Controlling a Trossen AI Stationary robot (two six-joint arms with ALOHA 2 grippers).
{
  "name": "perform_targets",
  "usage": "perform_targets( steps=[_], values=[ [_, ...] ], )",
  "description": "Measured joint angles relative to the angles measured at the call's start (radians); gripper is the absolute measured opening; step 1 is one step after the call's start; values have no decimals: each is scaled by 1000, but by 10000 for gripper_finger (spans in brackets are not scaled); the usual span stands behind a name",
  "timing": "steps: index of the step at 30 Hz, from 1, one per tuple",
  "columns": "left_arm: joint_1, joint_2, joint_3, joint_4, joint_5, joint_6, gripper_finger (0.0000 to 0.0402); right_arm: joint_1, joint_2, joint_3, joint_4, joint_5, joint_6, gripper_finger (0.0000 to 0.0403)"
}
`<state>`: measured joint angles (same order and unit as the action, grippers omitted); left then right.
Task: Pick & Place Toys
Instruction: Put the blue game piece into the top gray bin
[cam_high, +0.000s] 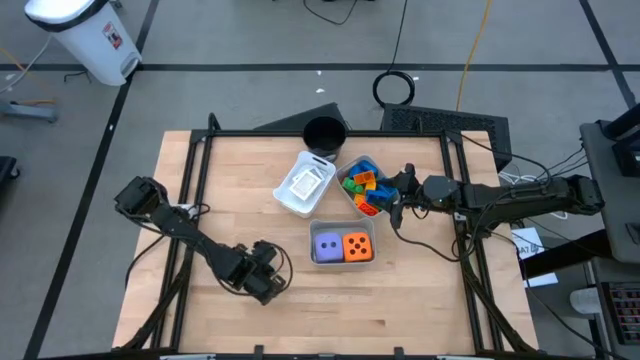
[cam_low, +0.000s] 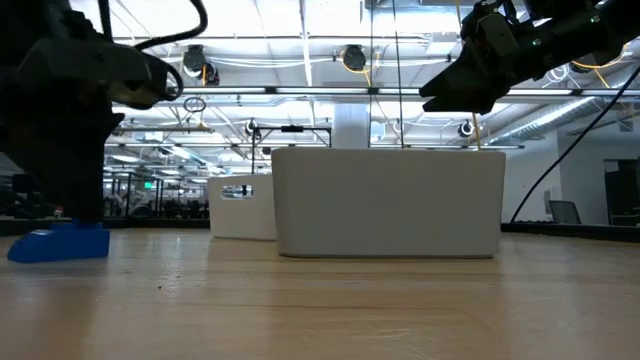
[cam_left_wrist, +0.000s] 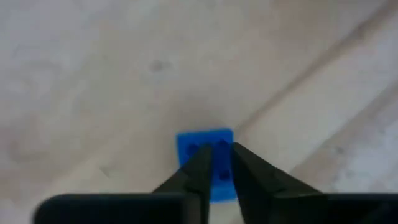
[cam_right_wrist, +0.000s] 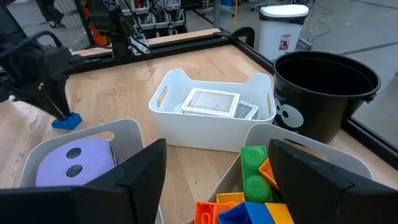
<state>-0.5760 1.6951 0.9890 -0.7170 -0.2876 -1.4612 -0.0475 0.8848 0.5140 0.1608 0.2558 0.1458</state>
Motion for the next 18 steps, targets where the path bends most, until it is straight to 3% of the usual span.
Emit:
perform_targets(
  steps=[7, 11, 18],
  values=[
    [2, -1, 1, 8, 59, -49, 180, 0, 0, 0, 0, 0, 0, 253],
    [-1, -2, 2, 11, 95, 12, 238, 0, 0, 0, 0, 0, -1, 254],
    [58, -24, 38, 1, 191, 157, 270, 0, 0, 0, 0, 0, -1, 253]
  ],
)
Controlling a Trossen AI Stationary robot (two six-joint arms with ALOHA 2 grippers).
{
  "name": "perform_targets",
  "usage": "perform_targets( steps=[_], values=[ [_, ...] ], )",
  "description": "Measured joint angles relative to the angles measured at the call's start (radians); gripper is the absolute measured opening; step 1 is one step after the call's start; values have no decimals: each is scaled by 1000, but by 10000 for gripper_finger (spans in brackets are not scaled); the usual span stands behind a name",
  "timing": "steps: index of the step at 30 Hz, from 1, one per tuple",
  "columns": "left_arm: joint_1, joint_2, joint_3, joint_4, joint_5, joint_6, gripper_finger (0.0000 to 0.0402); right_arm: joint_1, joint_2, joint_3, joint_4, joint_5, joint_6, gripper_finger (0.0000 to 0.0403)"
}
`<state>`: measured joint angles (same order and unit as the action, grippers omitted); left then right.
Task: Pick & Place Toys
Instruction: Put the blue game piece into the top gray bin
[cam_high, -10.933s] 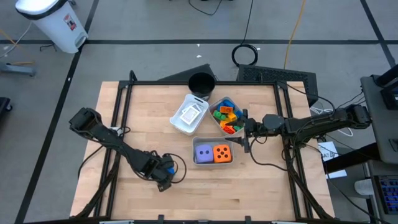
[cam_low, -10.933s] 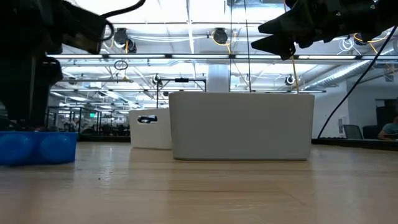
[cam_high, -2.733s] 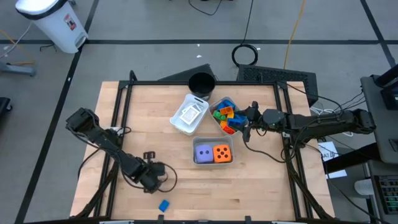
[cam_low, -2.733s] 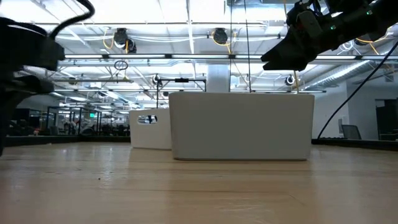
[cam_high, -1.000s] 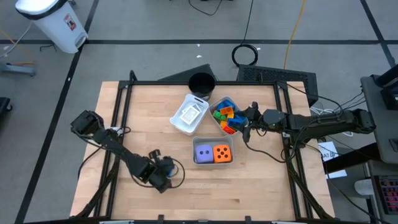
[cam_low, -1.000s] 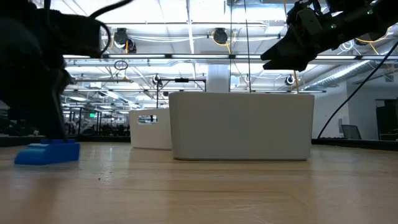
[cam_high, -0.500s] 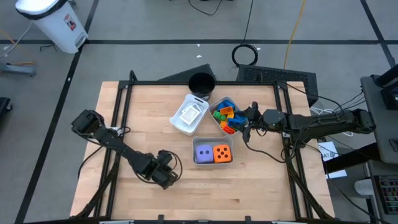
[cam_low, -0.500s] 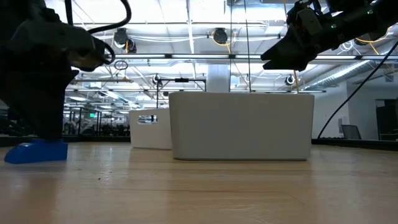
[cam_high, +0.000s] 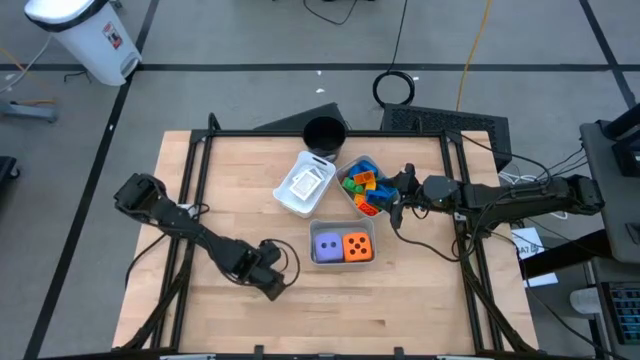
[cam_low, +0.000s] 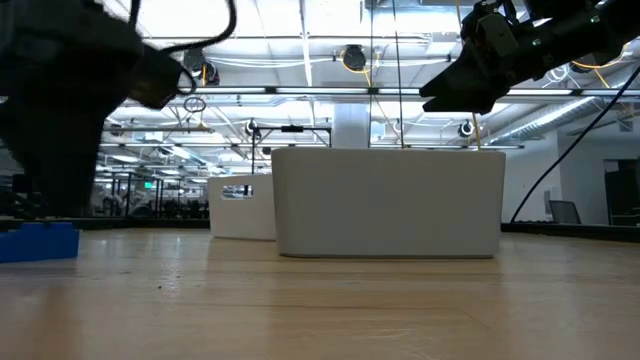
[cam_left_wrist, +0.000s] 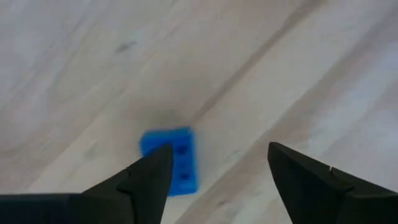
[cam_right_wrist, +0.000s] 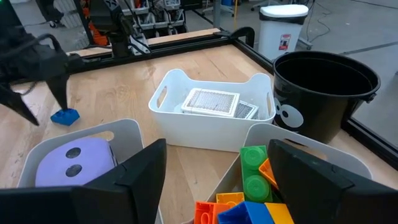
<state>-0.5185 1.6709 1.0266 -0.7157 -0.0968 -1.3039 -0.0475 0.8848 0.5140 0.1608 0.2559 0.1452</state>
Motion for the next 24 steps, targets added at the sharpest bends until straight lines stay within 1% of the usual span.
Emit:
perform_targets(
  steps=[2, 5, 7, 9, 14, 20, 24],
  values=[
    [6, -13, 23, -7, -16, 37, 266, 0, 0, 0, 0, 0, 1, 253],
    [12, -17, 64, -63, -35, 42, 254, 0, 0, 0, 0, 0, 13, 253],
    [7, -17, 74, -101, -22, 33, 245, 0, 0, 0, 0, 0, 16, 254],
    [-8, -17, 71, -113, 5, -12, 237, 0, 0, 0, 0, 0, 16, 254],
    [-52, -16, 34, -148, -1, -148, 223, 0, 0, 0, 0, 0, 15, 254],
    [-93, -16, -38, -139, -9, -205, 217, 0, 0, -1, 0, -1, 18, 254],
    [-99, -19, -99, -43, -15, -220, 216, 8, 0, -1, 0, 0, 18, 253]
  ],
)
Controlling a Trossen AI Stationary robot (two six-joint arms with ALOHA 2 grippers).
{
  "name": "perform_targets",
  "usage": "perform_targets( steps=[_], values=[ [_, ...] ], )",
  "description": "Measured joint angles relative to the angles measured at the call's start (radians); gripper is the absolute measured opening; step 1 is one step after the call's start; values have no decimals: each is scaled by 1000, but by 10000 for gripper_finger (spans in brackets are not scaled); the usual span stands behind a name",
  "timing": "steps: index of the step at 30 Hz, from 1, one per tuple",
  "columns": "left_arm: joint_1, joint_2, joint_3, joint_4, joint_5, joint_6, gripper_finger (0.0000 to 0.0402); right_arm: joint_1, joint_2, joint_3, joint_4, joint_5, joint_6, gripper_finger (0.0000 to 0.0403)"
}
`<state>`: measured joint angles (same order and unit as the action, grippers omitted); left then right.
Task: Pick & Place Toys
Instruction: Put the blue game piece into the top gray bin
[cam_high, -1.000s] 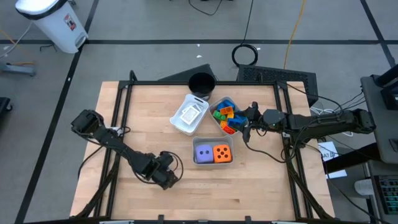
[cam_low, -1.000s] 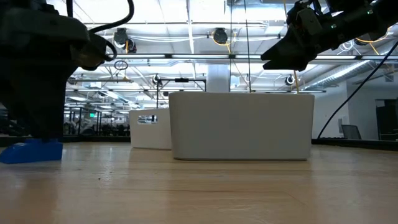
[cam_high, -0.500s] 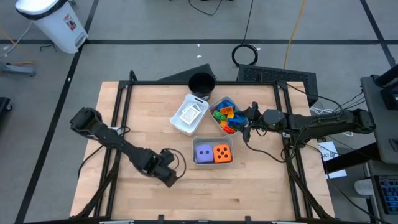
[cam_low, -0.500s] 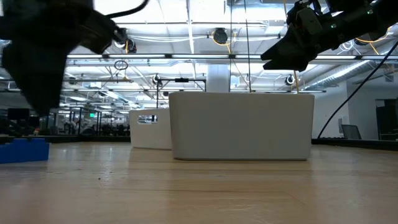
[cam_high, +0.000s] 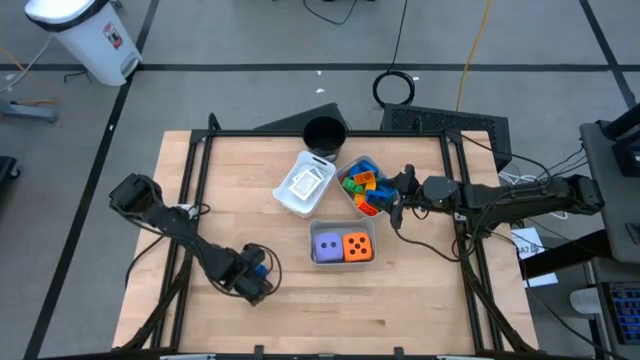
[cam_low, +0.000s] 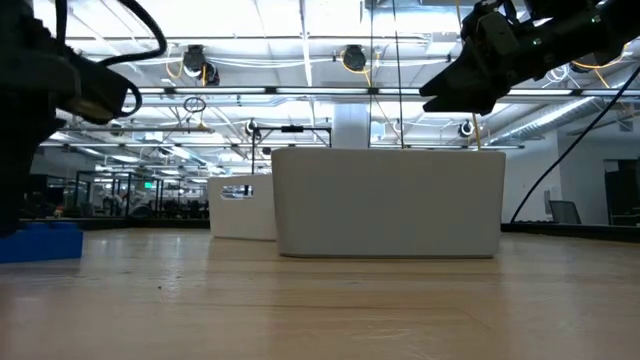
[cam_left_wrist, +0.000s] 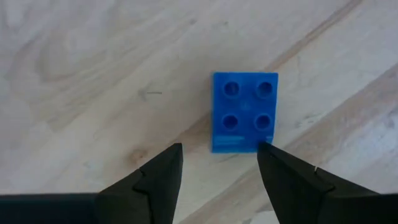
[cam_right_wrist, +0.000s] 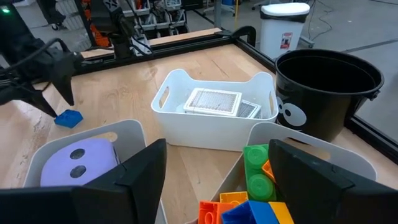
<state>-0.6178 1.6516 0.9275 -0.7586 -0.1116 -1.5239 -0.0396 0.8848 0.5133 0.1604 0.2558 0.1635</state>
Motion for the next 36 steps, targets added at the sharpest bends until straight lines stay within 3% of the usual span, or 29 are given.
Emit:
perform_targets(
  steps=[5, 12, 20, 36],
  values=[
    [2, 5, -52, 117, -38, 53, 216, 2, 0, 0, 7, 0, 0, 254],
    [3, 4, -54, 135, -55, 89, 216, 2, 0, 0, 9, -1, 0, 254],
    [26, 4, -54, 220, -74, -59, 216, 2, 0, 0, 12, 0, 0, 254],
    [85, 46, -49, 234, -110, -139, 216, 2, 0, 0, 15, 0, 0, 254]
  ],
)
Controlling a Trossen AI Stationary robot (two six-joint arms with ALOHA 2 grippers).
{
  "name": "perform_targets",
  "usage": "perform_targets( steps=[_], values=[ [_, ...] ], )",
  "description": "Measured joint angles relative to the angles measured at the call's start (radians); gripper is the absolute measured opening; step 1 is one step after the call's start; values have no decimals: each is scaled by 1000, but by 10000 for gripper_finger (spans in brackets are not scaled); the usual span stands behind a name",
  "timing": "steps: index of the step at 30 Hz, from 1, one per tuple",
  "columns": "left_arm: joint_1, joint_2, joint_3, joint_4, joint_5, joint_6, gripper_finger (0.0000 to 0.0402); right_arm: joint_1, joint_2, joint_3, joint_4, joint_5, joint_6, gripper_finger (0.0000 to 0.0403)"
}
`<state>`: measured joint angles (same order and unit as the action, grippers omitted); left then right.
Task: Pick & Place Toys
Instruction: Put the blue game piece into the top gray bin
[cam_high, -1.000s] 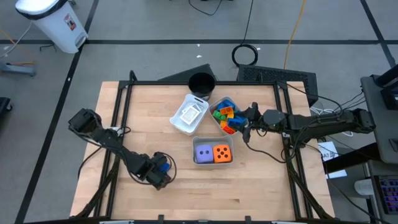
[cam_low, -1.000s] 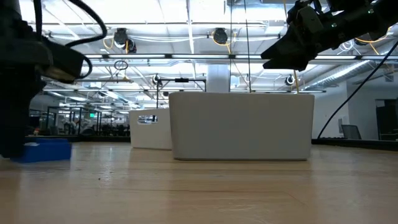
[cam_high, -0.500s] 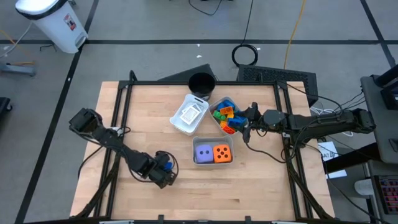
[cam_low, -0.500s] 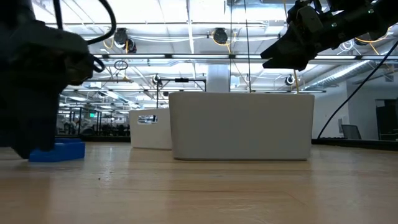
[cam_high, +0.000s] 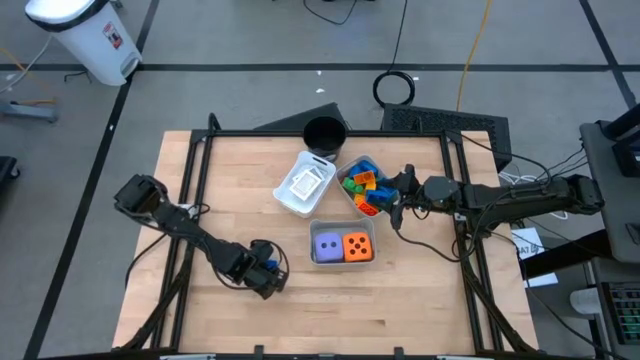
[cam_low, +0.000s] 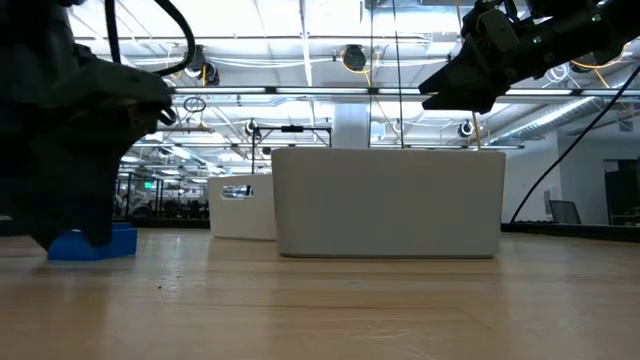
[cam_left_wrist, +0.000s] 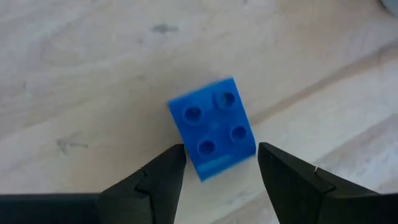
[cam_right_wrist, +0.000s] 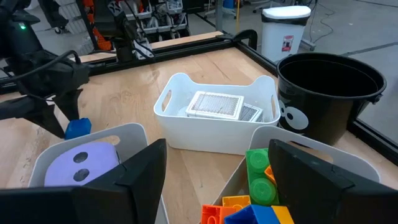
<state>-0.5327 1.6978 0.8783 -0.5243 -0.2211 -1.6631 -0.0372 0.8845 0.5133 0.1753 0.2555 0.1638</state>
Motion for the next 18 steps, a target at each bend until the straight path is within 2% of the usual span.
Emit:
perform_targets(
  steps=[5, 11, 18],
  values=[
    [15, 1, -1, -13, -3, 28, 216, 0, 0, 0, 0, 0, 0, 254],
    [18, 2, 1, -96, 73, 49, 216, 0, 0, 0, 0, 0, 0, 254],
    [7, 2, -1, -124, 49, 82, 216, 0, 0, 0, 0, 0, 0, 254]
  ],
)
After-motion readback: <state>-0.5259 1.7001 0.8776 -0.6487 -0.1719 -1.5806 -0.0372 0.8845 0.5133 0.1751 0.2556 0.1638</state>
